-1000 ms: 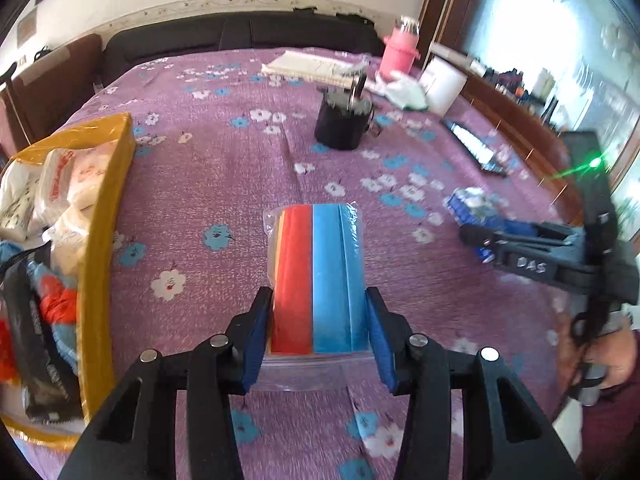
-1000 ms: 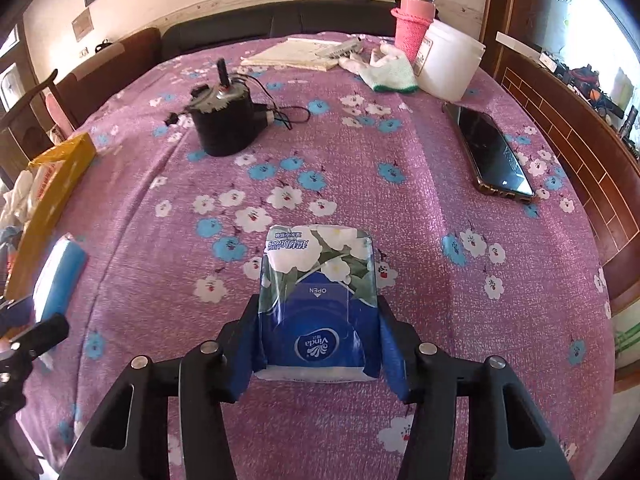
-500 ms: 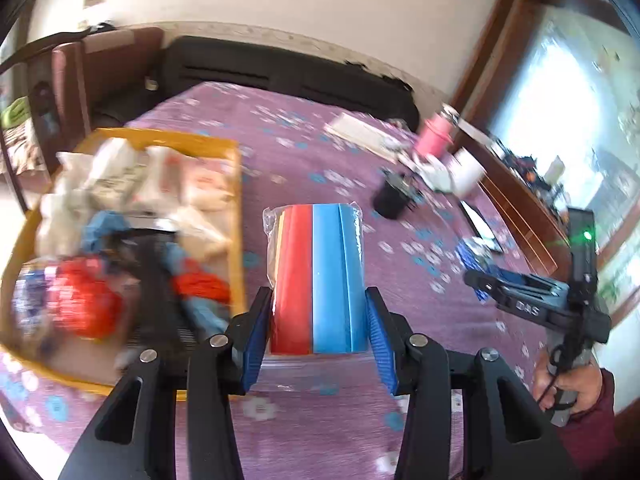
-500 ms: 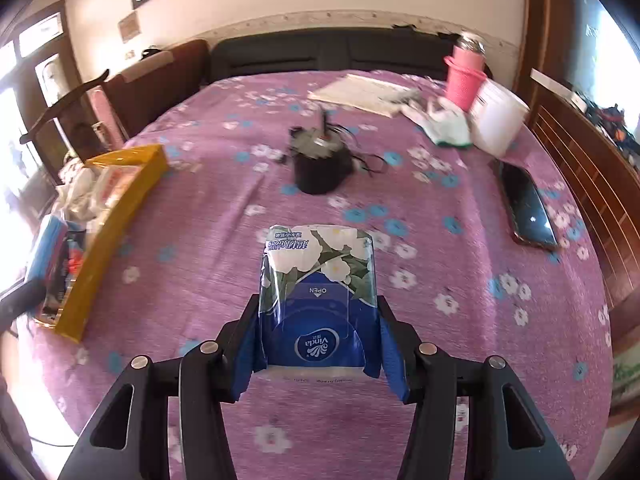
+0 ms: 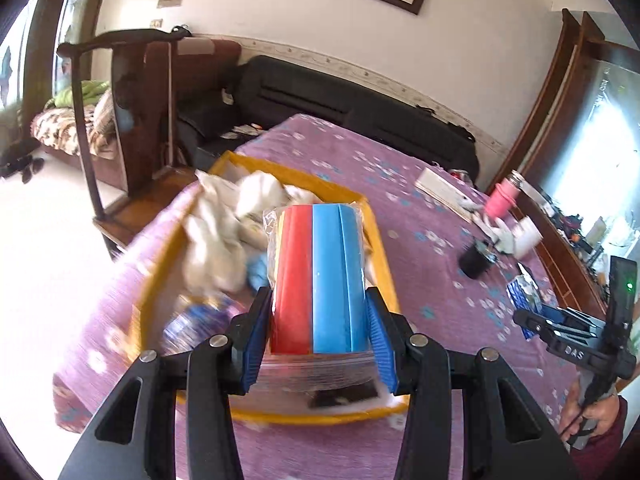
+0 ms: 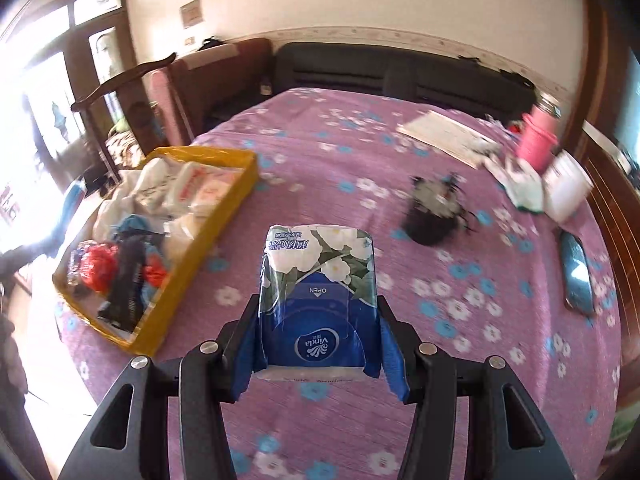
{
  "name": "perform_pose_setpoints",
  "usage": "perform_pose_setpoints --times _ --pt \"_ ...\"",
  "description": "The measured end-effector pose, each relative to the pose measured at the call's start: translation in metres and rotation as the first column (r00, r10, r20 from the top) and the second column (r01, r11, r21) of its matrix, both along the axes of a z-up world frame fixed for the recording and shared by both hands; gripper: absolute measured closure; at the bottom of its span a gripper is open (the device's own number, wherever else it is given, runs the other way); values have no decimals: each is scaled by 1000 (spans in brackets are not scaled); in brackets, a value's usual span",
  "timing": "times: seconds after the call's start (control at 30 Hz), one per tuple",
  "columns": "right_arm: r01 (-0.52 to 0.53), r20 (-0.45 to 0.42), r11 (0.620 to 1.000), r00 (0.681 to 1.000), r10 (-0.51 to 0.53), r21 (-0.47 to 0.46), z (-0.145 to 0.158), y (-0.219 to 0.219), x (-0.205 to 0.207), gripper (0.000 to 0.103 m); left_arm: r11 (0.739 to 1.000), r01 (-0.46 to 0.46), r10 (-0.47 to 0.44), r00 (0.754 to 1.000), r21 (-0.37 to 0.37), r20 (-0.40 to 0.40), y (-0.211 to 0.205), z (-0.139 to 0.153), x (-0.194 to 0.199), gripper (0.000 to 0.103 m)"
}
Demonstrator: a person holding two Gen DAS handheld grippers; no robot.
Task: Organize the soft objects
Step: 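Lower the Vinda pack into the tray and open the right gripper while the left lowers the sponge pack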
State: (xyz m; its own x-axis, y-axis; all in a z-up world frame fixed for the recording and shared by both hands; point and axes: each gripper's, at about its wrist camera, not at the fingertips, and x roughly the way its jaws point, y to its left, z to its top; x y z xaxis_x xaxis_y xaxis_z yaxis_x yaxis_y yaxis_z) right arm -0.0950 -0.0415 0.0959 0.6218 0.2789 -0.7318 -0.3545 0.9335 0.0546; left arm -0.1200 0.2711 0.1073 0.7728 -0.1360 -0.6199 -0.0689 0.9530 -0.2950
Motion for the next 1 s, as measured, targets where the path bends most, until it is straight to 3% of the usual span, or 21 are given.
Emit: perform_pose_setpoints --times 0.23,0.6,1.0 --pt "-109 -5 994 994 109 4 5 60 11 46 998 -7 8 1000 63 -29 26 4 36 58" --pt "-221 -5 975 975 221 -18 2 141 46 46 1000 -8 5 990 -20 -139 62 -29 106 58" --pt "-219 -33 974 976 217 -62 -20 186 102 46 997 -52 38 973 -56 -228 82 -63 140 57"
